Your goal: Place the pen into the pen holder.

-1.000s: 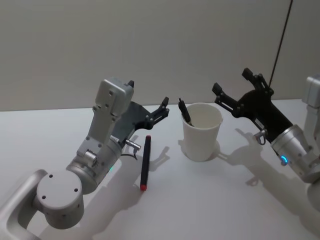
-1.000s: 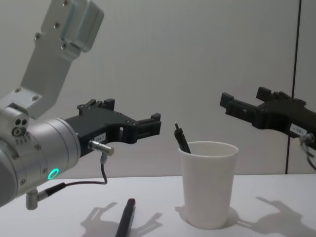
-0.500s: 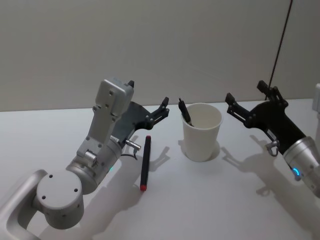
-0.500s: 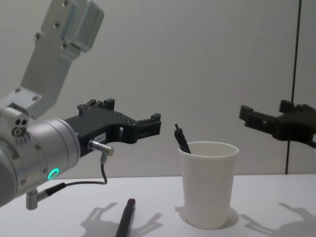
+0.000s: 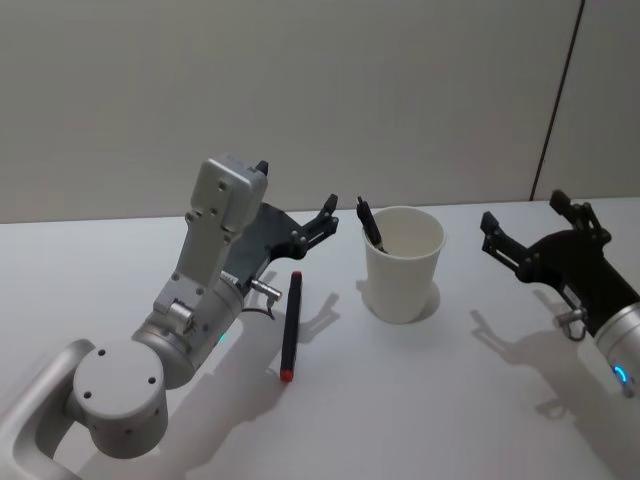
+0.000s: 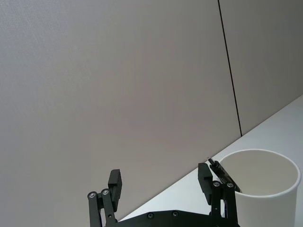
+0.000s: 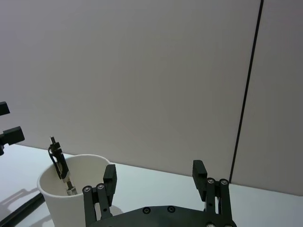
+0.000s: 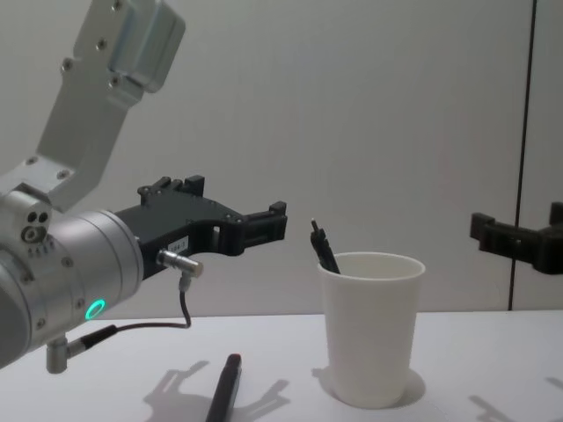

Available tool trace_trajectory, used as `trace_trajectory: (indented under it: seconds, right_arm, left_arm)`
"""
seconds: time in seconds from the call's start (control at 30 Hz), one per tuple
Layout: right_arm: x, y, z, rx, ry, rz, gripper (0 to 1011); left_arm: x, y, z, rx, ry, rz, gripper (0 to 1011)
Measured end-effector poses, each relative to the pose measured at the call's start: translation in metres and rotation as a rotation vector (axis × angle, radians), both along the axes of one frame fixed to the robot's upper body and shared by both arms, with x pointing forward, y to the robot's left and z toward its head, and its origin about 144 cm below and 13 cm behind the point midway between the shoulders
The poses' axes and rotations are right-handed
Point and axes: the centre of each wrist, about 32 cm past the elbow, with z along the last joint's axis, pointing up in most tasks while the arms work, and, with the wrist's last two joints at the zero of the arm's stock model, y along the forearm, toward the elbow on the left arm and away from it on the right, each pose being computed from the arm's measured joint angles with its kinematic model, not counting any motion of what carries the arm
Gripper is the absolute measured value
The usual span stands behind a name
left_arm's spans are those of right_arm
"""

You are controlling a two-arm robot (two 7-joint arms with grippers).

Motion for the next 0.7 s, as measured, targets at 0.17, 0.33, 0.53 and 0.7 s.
trace_trajectory:
  seconds: [0.17,0.33,0.53,0.7]
  right_arm:
    - [-0.006,-0.0003,0.0019,-0.009,0.015,-0.018,1001]
    - [-0.0075,-0.0003,0.0024,-0.012,0.018,-0.022,1001]
    - [-0.0077,-0.0002,0.0025,-0.012,0.018,-0.023,1001]
    - [-0.0077,-0.0001,0.0025,-0.011,0.018,-0.022,1001]
  left_arm:
    - [0.0,0.0,0.0,0.0,0.0,0.0,1001]
    - [0.0,0.0,0.0,0.0,0.0,0.0,1001]
    - [0.0,0.0,0.0,0.0,0.0,0.0,1001]
    - [-0.0009,0.0002,0.0,-0.004,0.004,-0.001,1001]
